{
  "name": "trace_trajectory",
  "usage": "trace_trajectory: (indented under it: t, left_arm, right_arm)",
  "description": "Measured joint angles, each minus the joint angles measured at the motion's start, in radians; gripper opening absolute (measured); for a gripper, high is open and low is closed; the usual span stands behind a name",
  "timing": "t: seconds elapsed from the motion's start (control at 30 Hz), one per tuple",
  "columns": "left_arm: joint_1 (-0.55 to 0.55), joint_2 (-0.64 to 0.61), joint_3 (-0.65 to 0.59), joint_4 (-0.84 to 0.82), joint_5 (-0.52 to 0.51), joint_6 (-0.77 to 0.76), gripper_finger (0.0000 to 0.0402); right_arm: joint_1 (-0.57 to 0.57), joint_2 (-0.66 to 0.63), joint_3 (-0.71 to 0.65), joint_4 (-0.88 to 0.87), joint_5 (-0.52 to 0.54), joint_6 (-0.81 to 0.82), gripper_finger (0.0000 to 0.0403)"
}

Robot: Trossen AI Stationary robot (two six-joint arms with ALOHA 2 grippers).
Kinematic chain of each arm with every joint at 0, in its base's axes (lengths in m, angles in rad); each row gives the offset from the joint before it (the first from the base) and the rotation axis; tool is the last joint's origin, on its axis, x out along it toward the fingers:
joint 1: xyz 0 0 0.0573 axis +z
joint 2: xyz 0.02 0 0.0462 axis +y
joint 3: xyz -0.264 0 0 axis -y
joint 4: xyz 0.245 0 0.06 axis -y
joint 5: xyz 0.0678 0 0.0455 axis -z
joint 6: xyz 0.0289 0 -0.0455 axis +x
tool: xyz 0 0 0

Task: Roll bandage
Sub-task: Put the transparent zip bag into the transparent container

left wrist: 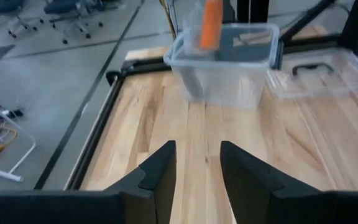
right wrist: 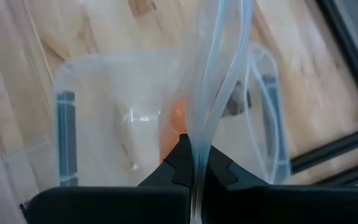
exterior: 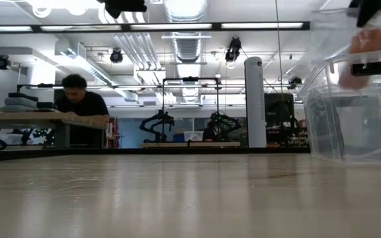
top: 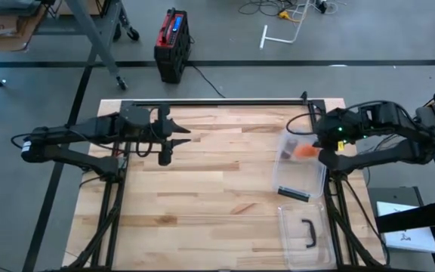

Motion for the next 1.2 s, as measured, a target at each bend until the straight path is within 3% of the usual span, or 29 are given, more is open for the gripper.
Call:
trace_trajectory:
  t: [0.2,0.4,0.6,0.73,0.9,1.07,1.2]
  left_arm:
    - [0.0,0.01,-0.001,0.151,0.001,-0.004,0.0124]
    - [-0.004,0.021,-0.012,0.269,0.003,-0.057,0.0143]
    - [-0.041,0.104,-0.03,0.483,0.108,-0.091,0.0153]
    - [-0.09,0.183,-0.029,0.607,0.114,-0.109,0.0151]
    - [-0.156,0.262,-0.029,0.687,0.103,-0.175,0.0152]
    - [-0.246,0.343,-0.029,0.797,0.105,-0.213,0.0153]
    - [-0.295,0.415,-0.028,0.936,0.108,-0.211,0.0153]
  right_arm:
    - [0.0,-0.085,-0.116,-0.002,-0.091,0.075,0.0]
    - [0.0,-0.086,-0.192,-0.002,-0.102,0.147,0.0]
    - [0.0,0.054,-0.269,0.0,-0.047,0.012,0.0]
    - [0.001,0.136,-0.282,0.001,-0.038,-0.086,0.0]
    - [-0.002,0.128,-0.273,0.013,0.081,-0.268,0.0]
    - [-0.018,0.063,-0.299,0.1,0.075,-0.402,0.0]
    - [-0.046,0.074,-0.34,0.138,0.067,-0.412,0.0]
